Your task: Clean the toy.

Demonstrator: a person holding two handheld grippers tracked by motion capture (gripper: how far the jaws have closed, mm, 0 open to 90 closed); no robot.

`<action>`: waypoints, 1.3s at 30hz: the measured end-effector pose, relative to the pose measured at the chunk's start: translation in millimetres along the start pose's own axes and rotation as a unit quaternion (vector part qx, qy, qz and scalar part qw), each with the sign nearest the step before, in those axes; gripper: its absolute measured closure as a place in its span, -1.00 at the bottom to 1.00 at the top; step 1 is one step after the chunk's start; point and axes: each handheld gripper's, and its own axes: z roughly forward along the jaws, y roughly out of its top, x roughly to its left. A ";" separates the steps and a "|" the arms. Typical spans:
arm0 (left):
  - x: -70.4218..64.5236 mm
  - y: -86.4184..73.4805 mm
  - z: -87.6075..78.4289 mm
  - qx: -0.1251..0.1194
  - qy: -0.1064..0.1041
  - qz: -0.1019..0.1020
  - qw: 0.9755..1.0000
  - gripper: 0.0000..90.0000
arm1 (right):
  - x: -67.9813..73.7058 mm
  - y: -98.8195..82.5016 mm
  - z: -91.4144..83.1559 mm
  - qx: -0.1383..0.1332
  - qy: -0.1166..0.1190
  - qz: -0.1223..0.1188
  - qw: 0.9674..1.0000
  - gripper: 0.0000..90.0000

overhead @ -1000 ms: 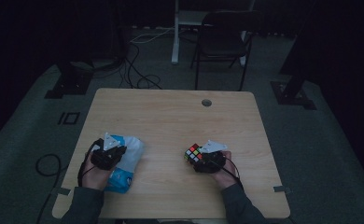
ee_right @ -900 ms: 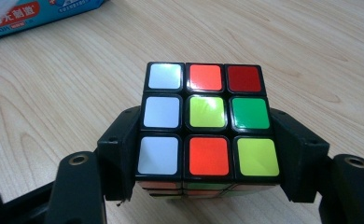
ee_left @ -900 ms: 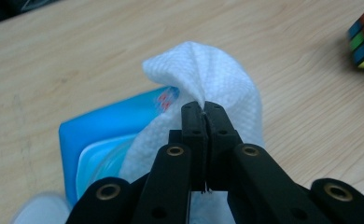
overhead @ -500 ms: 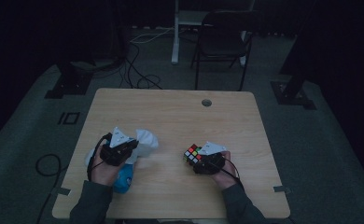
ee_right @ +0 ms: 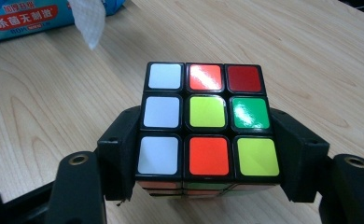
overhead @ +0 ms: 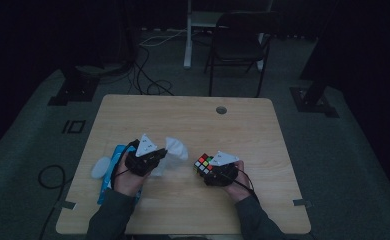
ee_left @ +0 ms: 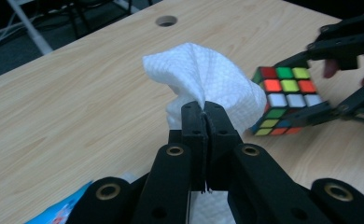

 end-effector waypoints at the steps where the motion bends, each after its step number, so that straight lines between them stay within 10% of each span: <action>1: -1.7 1.5 1.4 -0.001 -0.004 0.001 1.000 0.98 | 0.7 0.7 1.1 -0.001 0.000 -0.001 1.000 -0.25; 22: -28.5 24.3 59.5 0.005 -0.077 0.028 0.997 0.97 | 20.0 9.1 1.0 -0.016 0.002 -0.056 0.998 -0.25; 39: -26.4 30.2 79.3 0.017 -0.084 0.037 0.996 0.97 | 39.1 8.6 -8.0 -0.038 -0.041 -0.130 0.990 -0.25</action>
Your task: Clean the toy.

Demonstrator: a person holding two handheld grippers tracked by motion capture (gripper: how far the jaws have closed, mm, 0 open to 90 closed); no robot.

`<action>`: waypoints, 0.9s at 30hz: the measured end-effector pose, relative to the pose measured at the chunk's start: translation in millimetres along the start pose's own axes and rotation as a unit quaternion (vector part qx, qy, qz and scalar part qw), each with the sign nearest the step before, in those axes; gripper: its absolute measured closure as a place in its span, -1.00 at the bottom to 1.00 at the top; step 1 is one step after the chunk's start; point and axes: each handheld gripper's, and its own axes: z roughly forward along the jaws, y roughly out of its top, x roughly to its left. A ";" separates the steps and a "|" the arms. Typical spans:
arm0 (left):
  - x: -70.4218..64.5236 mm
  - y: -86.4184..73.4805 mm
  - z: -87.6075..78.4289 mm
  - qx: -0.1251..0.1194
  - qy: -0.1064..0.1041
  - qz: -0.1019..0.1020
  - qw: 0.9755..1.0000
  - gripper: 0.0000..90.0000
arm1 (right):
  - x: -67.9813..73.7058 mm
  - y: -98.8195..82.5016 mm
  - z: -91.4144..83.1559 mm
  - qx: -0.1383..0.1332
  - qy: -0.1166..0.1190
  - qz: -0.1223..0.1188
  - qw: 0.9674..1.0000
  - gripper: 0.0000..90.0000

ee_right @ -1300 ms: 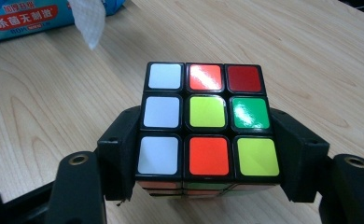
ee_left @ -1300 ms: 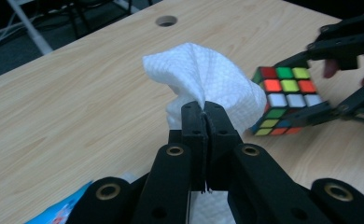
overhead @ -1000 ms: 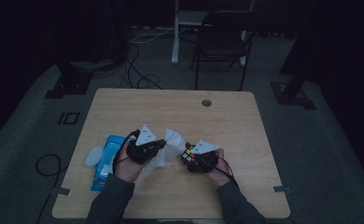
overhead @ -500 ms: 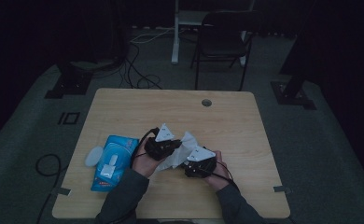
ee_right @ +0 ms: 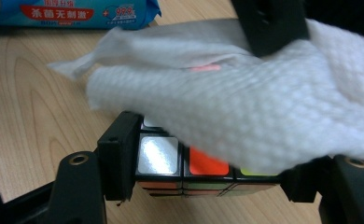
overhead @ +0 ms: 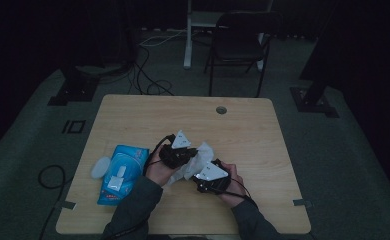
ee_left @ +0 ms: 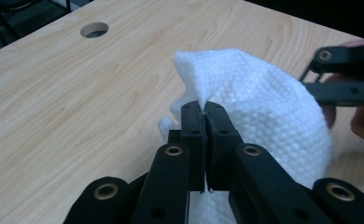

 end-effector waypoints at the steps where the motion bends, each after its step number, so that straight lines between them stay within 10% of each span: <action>1: 0.7 1.3 1.1 0.000 0.000 0.002 1.000 0.97 | 1.2 0.3 -0.1 -0.001 -0.002 -0.003 1.000 -0.25; 27: 0.1 14.2 19.0 0.025 -0.034 0.020 0.999 0.87 | 15.8 4.2 -4.8 -0.010 -0.053 -0.083 0.995 -0.25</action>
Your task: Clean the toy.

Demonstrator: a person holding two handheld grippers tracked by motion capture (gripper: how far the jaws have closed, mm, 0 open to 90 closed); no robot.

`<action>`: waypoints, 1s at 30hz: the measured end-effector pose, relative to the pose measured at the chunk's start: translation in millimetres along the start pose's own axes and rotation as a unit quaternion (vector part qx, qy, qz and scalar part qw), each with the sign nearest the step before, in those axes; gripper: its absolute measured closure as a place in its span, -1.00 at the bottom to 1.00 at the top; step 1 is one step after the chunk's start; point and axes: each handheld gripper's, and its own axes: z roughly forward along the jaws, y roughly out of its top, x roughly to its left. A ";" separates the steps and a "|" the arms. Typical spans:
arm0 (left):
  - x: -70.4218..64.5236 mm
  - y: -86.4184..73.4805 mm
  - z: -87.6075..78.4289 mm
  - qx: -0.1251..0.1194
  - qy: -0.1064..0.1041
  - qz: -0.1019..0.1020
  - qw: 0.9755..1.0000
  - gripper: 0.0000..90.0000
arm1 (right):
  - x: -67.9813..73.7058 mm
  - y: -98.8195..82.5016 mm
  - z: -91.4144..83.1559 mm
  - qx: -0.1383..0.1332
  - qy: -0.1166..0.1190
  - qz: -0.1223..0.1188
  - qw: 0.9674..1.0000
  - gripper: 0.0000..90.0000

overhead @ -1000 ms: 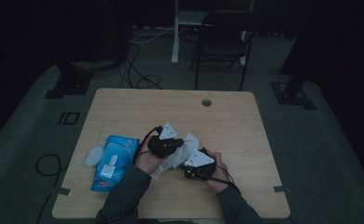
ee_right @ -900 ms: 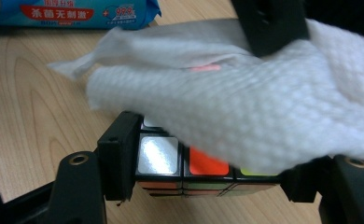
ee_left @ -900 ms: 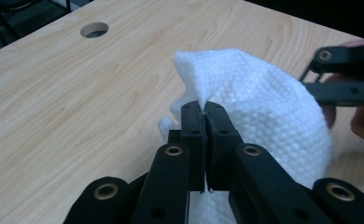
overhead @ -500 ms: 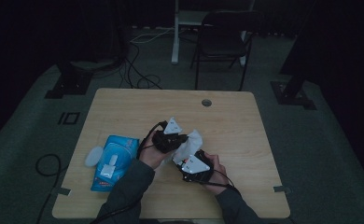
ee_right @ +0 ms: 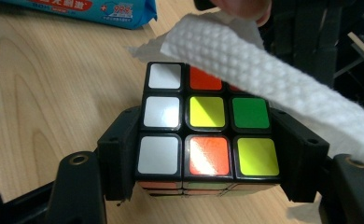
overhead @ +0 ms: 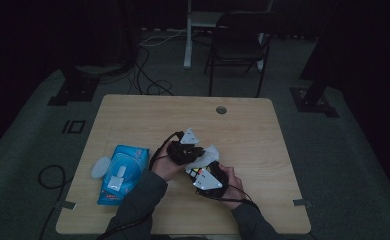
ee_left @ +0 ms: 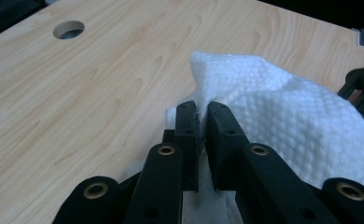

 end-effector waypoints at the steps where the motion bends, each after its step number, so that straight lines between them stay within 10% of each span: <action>1: -0.1 0.1 0.2 0.001 -0.002 0.002 1.000 0.87 | 0.1 0.0 -0.4 0.000 -0.003 -0.004 1.000 -0.25; 30: 0.9 5.3 9.1 0.039 -0.039 0.030 0.998 0.96 | 11.9 2.3 -0.2 0.005 -0.043 -0.075 0.996 -0.25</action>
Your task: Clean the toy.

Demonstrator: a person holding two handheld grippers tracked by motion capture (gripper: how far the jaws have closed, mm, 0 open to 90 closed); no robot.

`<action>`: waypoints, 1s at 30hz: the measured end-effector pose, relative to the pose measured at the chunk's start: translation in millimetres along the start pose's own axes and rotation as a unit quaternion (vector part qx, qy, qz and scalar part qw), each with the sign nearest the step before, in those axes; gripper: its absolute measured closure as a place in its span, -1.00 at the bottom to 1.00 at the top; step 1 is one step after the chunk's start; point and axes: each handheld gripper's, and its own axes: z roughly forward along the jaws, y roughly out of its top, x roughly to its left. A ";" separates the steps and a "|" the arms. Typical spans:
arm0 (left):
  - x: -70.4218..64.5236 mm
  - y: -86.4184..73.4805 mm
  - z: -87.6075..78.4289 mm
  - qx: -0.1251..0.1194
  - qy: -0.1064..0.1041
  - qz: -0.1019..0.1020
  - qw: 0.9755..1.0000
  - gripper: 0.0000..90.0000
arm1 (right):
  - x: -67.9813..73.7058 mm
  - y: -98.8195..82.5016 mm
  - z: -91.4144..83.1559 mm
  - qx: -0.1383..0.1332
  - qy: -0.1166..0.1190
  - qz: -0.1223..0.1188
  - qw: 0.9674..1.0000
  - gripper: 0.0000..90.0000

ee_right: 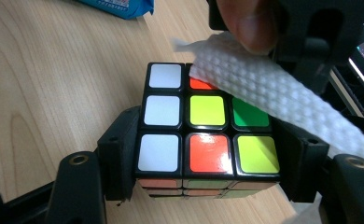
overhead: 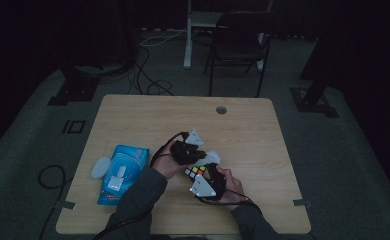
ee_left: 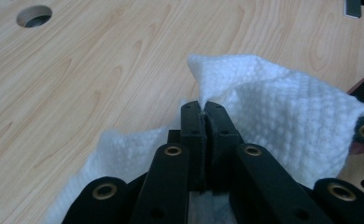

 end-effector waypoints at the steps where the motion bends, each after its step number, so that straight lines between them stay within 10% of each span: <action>1: 0.0 0.3 0.0 -0.001 -0.002 0.001 1.000 0.96 | 0.7 0.0 0.1 -0.002 -0.002 -0.001 1.000 -0.25; 30: 3.4 4.1 3.0 0.021 -0.005 0.014 1.000 0.96 | 2.1 2.4 -1.8 -0.006 -0.009 -0.010 1.000 -0.25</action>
